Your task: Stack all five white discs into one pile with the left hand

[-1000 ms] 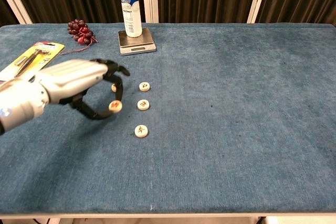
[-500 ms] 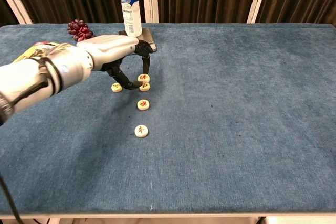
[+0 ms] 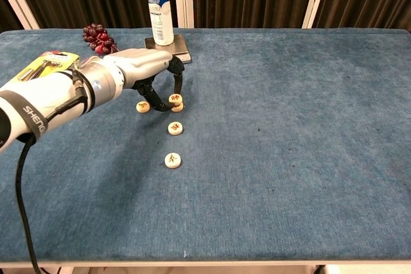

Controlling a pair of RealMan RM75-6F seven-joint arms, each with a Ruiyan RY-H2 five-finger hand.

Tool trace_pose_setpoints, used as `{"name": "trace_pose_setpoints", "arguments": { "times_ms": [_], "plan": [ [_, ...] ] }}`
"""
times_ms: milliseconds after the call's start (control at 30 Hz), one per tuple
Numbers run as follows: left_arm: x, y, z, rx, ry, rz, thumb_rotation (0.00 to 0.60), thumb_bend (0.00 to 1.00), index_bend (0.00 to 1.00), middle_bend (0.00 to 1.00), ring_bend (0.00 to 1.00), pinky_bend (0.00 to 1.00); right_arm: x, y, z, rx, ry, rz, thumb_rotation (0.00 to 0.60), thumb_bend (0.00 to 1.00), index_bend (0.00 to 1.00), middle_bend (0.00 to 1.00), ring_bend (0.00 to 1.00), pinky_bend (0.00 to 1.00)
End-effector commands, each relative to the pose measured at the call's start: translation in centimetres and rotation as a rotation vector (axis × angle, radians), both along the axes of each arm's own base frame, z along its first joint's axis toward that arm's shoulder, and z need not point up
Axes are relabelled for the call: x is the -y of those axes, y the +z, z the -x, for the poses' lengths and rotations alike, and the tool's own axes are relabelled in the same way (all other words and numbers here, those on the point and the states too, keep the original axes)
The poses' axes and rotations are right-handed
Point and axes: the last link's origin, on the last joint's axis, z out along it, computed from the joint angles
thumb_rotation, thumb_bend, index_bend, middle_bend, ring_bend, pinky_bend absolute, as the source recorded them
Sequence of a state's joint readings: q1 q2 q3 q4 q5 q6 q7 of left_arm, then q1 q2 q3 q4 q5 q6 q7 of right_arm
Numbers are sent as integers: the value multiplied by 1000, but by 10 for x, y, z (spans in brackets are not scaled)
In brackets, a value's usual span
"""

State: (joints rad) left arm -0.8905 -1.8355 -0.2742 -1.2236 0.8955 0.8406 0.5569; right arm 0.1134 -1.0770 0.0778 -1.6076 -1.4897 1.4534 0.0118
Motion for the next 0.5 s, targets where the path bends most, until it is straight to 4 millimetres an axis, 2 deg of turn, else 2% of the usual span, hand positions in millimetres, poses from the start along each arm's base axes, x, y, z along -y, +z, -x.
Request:
{"name": "trace_pose_setpoints", "arguments": {
  "times_ms": [33, 500],
  "plan": [
    [0, -1, 0, -6, 0, 2, 600, 373, 481, 88, 0, 0, 0, 0, 0, 0, -1, 2, 600, 128, 0, 0, 0, 0],
    [1, -3, -1, -12, 3, 6, 600, 351, 432, 71, 0, 0, -1, 0, 1, 3, -6, 3, 600, 128, 0, 0, 0, 0]
  ]
}}
